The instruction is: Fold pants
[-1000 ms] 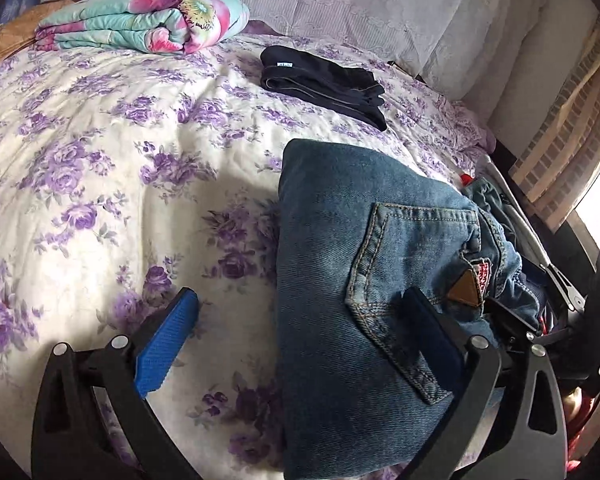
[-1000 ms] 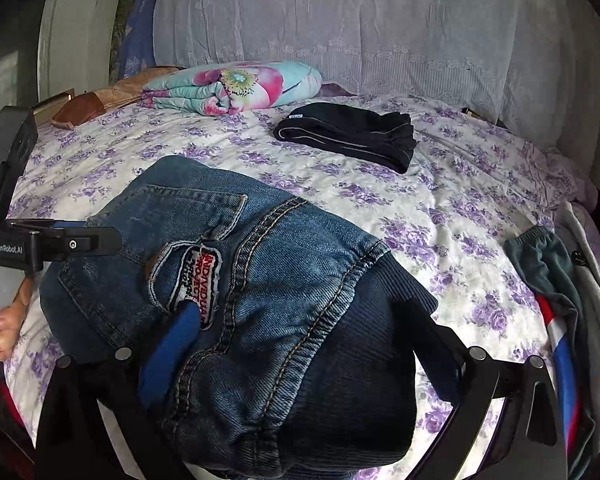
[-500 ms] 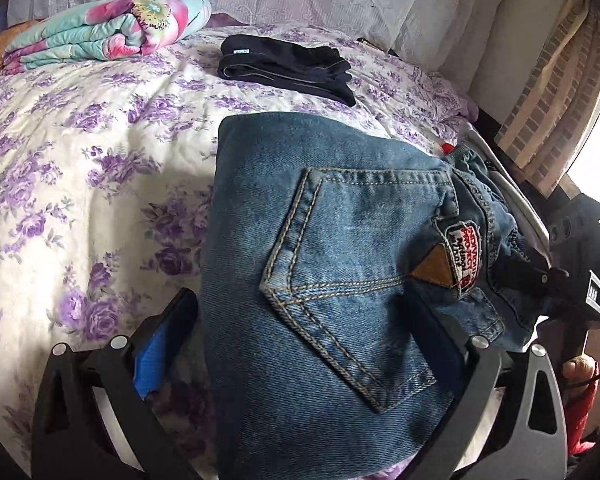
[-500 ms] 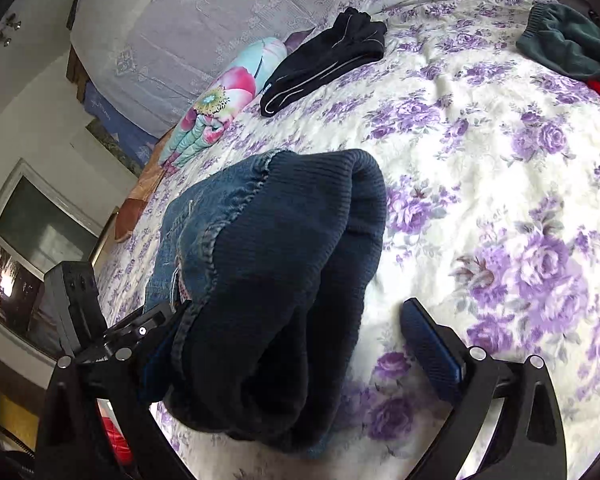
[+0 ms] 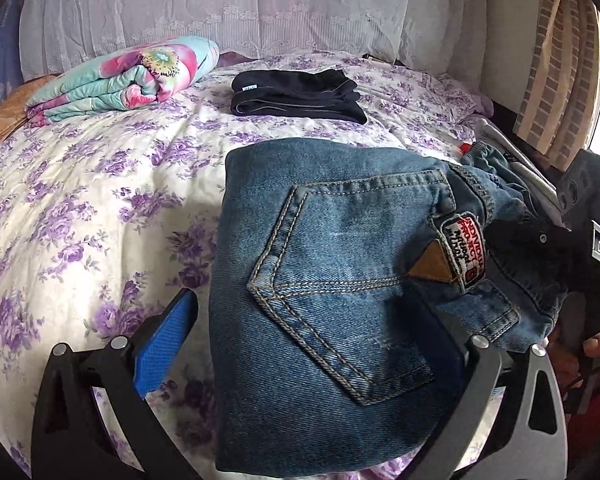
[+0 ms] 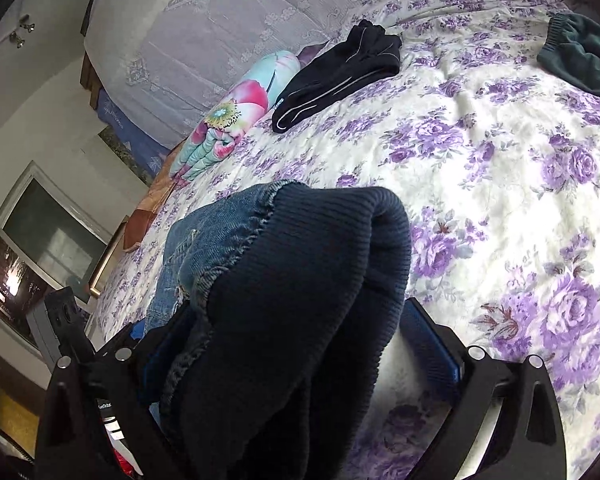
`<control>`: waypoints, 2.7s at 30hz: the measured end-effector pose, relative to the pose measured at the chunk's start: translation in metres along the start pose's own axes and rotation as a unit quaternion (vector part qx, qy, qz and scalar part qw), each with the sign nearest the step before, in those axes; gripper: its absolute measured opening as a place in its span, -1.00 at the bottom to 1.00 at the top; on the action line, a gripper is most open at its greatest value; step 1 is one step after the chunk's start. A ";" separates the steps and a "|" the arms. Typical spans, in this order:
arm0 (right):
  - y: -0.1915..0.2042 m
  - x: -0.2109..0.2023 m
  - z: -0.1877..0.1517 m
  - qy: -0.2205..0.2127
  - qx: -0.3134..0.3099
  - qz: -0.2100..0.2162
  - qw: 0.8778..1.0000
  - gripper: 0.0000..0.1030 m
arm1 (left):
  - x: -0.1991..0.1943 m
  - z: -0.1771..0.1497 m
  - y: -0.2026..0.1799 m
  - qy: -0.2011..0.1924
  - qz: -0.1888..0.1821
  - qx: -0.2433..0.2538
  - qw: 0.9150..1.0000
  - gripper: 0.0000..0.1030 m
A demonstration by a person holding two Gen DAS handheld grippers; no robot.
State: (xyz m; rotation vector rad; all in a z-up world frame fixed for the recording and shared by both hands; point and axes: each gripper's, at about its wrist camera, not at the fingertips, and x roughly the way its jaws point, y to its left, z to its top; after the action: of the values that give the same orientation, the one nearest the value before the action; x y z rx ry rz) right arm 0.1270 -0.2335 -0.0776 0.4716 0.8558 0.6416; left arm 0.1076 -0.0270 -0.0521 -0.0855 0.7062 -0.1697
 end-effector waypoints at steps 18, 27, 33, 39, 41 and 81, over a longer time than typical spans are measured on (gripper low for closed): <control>0.094 -0.080 -0.028 -0.133 -0.196 -0.093 0.967 0.93 | 0.004 0.000 0.021 0.020 -0.064 -0.052 0.996 0.92; 0.127 0.008 -0.087 0.006 -0.353 -0.141 0.925 0.93 | -0.022 0.032 0.052 -0.032 -0.025 -0.089 0.995 0.92; 0.126 0.002 -0.085 0.014 -0.350 -0.126 0.928 0.93 | 0.033 0.039 0.060 0.048 -0.017 -0.069 0.996 0.92; 0.140 -0.036 -0.073 -0.042 -0.352 -0.086 0.931 0.93 | 0.009 0.052 0.063 0.029 -0.031 -0.087 0.995 0.90; 0.146 -0.042 -0.060 -0.054 -0.340 -0.067 0.937 0.93 | 0.005 0.070 0.047 0.016 -0.011 -0.041 0.999 0.90; 0.014 -0.055 -0.006 -0.004 -0.069 -0.067 0.995 0.93 | 0.012 0.000 0.072 0.106 -0.191 -0.121 0.968 0.90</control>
State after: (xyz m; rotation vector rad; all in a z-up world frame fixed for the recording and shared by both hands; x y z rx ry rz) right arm 0.0905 -0.2598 -0.0428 0.2896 0.8216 0.5694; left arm 0.1257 0.0417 -0.0697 -0.4434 0.9179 -0.4676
